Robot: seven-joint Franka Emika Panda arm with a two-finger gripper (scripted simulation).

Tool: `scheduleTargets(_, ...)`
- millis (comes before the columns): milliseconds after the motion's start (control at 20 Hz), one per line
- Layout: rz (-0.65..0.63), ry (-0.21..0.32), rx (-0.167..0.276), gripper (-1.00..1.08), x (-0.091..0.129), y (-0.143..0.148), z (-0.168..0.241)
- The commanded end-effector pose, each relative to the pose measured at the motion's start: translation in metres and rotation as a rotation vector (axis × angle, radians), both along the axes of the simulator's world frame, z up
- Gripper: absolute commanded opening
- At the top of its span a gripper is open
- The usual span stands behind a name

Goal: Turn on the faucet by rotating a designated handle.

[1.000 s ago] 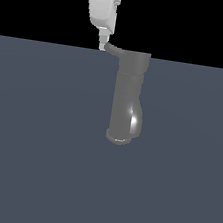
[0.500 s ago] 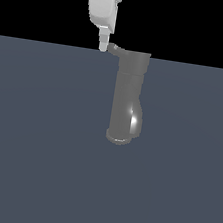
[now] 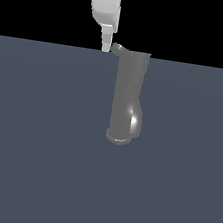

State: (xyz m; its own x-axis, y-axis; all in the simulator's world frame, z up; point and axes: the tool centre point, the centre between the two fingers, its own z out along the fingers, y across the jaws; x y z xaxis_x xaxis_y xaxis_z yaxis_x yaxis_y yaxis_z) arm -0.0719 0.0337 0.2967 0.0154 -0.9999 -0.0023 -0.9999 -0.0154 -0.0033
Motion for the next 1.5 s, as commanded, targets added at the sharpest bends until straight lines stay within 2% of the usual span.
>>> scheduleTargets(0,-0.028,0.003,-0.002,-1.00,-0.009,-0.019,0.000)
scheduleTargets(100,-0.028,0.003,-0.002,-1.00,-0.012,-0.020,0.000)
scheduleTargets(150,0.003,0.002,-0.001,-1.00,-0.008,-0.002,0.000)
scheduleTargets(800,-0.026,0.003,-0.002,-1.00,-0.029,-0.081,0.000)
scheduleTargets(850,-0.026,0.003,-0.002,-1.00,-0.029,-0.081,0.000)
scheduleTargets(900,0.036,0.007,-0.003,-1.00,-0.027,-0.045,0.000)
scheduleTargets(1450,-0.006,0.005,-0.003,-1.00,-0.005,-0.109,0.000)
